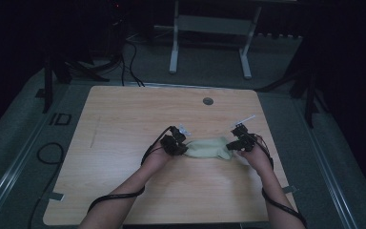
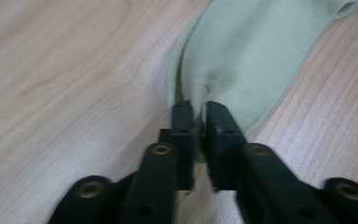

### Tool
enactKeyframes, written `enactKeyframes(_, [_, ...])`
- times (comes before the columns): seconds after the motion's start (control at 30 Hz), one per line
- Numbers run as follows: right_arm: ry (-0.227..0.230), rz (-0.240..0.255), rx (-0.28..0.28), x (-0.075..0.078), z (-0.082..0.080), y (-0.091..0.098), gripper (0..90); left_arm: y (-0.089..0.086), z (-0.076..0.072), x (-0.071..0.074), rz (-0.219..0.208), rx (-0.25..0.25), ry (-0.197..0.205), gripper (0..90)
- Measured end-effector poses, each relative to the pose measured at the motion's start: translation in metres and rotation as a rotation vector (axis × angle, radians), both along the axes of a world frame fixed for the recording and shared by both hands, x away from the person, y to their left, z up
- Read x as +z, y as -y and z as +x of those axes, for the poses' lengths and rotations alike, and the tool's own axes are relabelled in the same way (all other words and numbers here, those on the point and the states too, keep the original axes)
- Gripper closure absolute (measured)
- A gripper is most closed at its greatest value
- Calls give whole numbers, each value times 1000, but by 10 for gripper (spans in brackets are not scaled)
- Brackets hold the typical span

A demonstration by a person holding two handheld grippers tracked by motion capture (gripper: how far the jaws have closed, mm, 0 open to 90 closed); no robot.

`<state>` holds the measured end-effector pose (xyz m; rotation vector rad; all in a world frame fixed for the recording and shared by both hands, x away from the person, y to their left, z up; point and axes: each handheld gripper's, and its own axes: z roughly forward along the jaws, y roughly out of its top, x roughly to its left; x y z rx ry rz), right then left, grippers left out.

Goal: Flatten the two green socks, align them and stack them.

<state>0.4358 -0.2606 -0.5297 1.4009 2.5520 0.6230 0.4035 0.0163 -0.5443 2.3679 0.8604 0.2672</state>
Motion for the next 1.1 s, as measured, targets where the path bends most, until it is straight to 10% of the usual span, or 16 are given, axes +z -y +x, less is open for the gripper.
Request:
enactKeyframes(0.13, [4, 6, -3, 1, -1, 2, 662, 1, 1, 0, -13, 14, -3, 564])
enactKeyframes(0.37, [58, 38, 26, 19, -14, -1, 636, -2, -6, 23, -51, 30, 72, 506])
enactKeyframes(0.57, [45, 82, 61, 17, -23, -13, 826, 15, -10, 21, -47, -42, 74, 767])
enactKeyframes(0.8, [10, 56, 79, -3, -28, -19, 877, 29, 1, -4, 29, -26, 62, 781])
enactKeyframes(1.1, [12, 55, 94, -5, -33, -16, 872, 17, -2, -6, 11, 1, 46, 781])
